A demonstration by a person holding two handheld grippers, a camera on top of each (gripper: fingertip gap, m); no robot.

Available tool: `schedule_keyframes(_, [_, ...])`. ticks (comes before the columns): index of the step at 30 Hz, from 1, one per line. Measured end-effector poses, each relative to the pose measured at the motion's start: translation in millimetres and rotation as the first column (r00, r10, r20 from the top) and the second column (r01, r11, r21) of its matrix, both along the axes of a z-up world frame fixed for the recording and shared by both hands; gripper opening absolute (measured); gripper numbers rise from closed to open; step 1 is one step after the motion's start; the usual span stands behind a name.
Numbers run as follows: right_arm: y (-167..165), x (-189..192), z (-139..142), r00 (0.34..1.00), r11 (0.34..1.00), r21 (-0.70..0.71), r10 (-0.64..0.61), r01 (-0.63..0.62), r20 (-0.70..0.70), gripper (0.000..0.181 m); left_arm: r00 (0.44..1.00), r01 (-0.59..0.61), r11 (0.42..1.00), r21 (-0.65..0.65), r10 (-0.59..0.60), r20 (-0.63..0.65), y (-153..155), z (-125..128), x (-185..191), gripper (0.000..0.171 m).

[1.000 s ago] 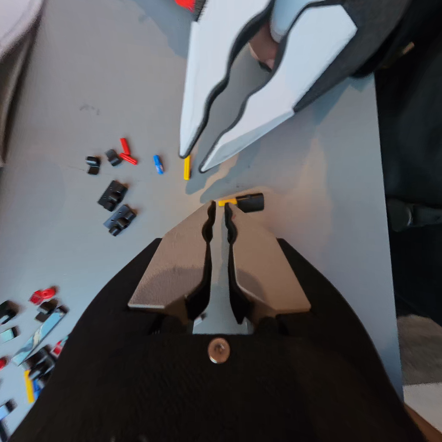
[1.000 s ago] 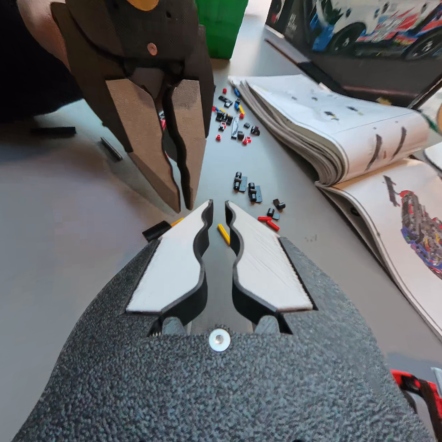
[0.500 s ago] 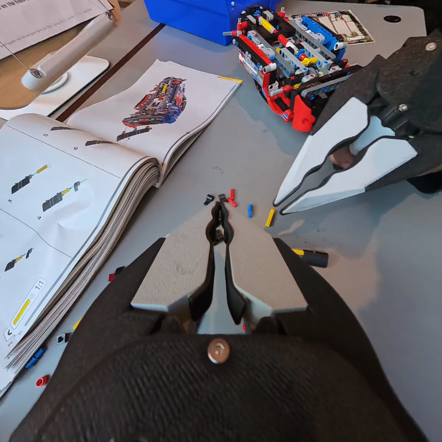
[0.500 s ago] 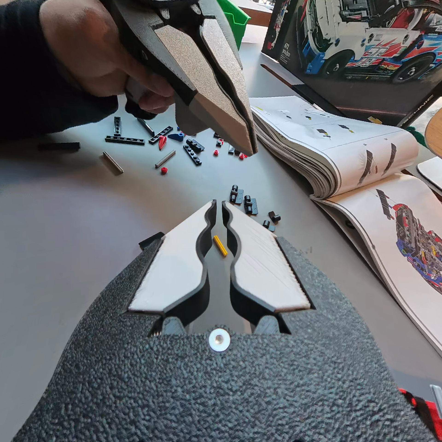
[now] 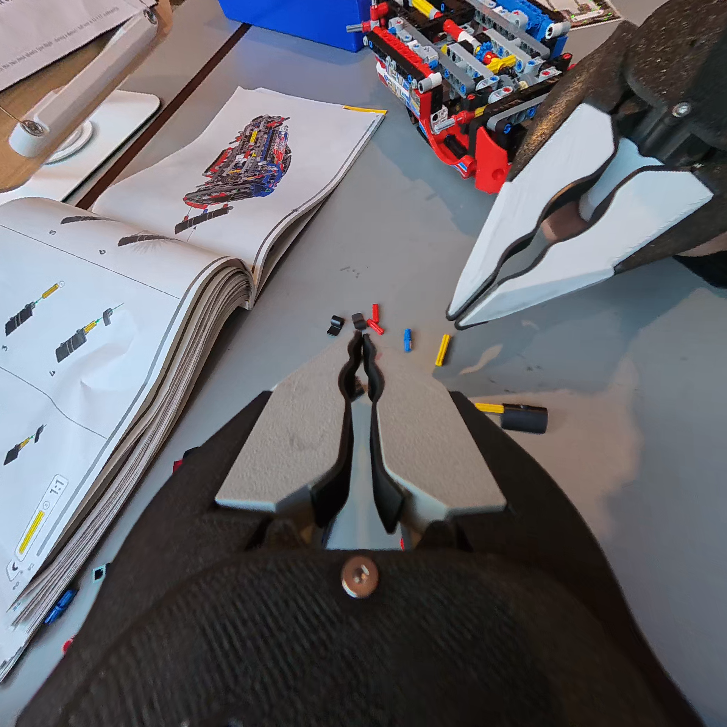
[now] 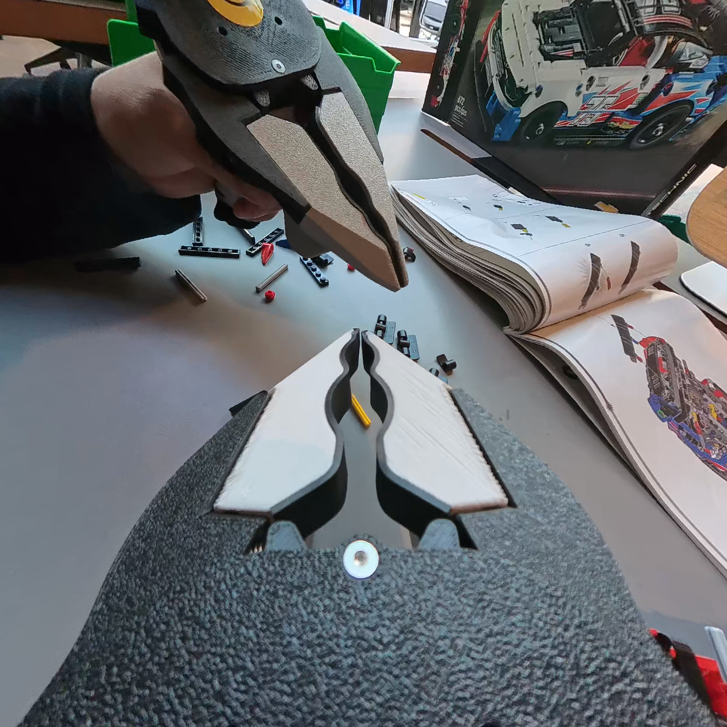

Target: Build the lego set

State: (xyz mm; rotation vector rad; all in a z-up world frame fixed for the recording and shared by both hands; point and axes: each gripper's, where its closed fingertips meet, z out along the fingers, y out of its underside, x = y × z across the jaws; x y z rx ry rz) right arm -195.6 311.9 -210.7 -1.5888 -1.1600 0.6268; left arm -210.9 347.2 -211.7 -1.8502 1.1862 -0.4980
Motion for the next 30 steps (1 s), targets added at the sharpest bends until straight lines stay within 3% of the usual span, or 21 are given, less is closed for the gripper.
schedule_keyframes(30, [-0.2,0.8,2.5,1.0,1.0,0.002,-0.002,0.002,-0.017,0.0,0.998,-0.056,0.998,-0.013,0.056,0.001,8.1,-2.2,-7.9,0.0])
